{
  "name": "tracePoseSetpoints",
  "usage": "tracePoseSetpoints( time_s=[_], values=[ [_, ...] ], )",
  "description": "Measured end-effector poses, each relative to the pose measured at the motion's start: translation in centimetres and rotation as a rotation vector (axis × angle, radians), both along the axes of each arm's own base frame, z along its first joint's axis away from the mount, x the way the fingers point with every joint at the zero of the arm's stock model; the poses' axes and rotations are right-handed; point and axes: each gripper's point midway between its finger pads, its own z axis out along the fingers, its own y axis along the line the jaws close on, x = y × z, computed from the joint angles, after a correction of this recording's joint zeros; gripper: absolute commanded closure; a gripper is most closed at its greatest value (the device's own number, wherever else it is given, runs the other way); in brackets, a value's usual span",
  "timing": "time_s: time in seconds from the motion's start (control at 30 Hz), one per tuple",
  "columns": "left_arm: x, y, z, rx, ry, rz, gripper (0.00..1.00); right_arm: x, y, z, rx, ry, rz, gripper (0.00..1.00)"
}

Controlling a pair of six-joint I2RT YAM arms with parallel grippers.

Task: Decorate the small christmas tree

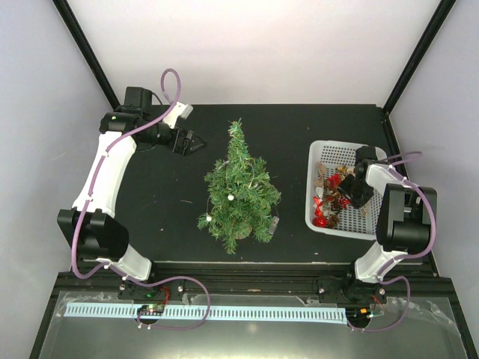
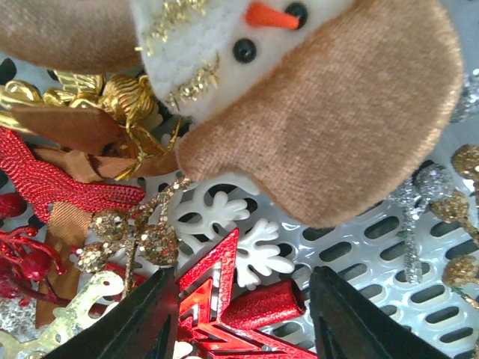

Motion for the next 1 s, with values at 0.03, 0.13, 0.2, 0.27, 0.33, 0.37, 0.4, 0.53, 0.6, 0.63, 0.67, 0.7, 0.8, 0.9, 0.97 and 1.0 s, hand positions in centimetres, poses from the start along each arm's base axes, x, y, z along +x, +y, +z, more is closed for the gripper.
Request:
tracePoseSetpoints(
  time_s=[0.03, 0.13, 0.2, 0.27, 0.33, 0.37, 0.4, 0.53, 0.6, 0.63, 0.67, 0.7, 0.8, 0.9, 0.97, 1.0],
  values=[
    [0.0, 0.0, 0.0, 0.0, 0.0, 0.0, 0.01, 0.0, 0.0, 0.0, 0.001, -0.001, 0.001, 0.55],
    [0.0, 0.0, 0.0, -0.001, 0.0, -0.001, 0.01, 0.0, 0.1, 0.0, 0.007, -0.001, 0.002, 0.63],
    [0.0, -0.1, 0.0, -0.004, 0.0, -0.003, 0.01, 0.0, 0.1, 0.0, 0.006, -0.001, 0.006, 0.67],
    [-0.1, -0.1, 0.1, -0.007, 0.001, -0.005, 0.01, 0.0, 0.1, 0.0, 0.006, -0.001, 0.008, 0.71],
    [-0.1, -0.1, 0.1, -0.009, 0.001, -0.007, 0.01, 0.0, 0.1, 0.0, 0.005, -0.001, 0.013, 0.73],
    [-0.1, -0.2, 0.1, -0.01, 0.001, -0.007, 0.01, 0.0, 0.1, 0.0, 0.004, -0.001, 0.014, 0.74],
    [-0.1, -0.2, 0.1, -0.011, 0.001, -0.008, 0.01, 0.0, 0.1, 0.0, 0.004, -0.001, 0.017, 0.75],
    [-0.1, -0.2, 0.1, -0.012, 0.001, -0.009, 0.01, 0.0, 0.0, 0.0, -0.005, -0.002, 0.026, 0.77],
    [-0.1, -0.2, 0.1, -0.013, 0.001, -0.009, 0.01, 0.0, -0.1, 0.1, -0.01, -0.001, 0.03, 0.78],
    [-0.1, -0.2, 0.1, -0.013, 0.001, -0.01, 0.01, -0.1, -0.1, 0.1, -0.013, 0.001, 0.032, 0.79],
    [-0.1, -0.2, 0.2, -0.014, 0.001, -0.01, 0.01, -0.2, -0.2, 0.2, -0.018, 0.004, 0.034, 0.8],
    [-0.1, -0.2, 0.2, -0.015, 0.001, -0.01, 0.01, -0.2, -0.2, 0.3, -0.02, 0.003, 0.036, 0.8],
    [-0.1, -0.2, 0.2, -0.017, 0.001, -0.012, 0.01, -0.4, -0.4, 0.6, -0.033, 0.002, 0.04, 0.81],
    [-0.2, -0.3, 0.2, -0.018, 0.002, -0.013, 0.01, -0.4, -0.5, 1.0, -0.041, -0.006, 0.041, 0.82],
    [-0.2, -0.3, 0.2, -0.018, 0.002, -0.013, 0.01, -0.5, -0.6, 1.2, -0.044, -0.008, 0.041, 0.82],
    [-0.2, -0.3, 0.2, -0.018, 0.002, -0.013, 0.01, -0.5, -0.6, 1.3, -0.048, -0.01, 0.04, 0.82]
  ],
)
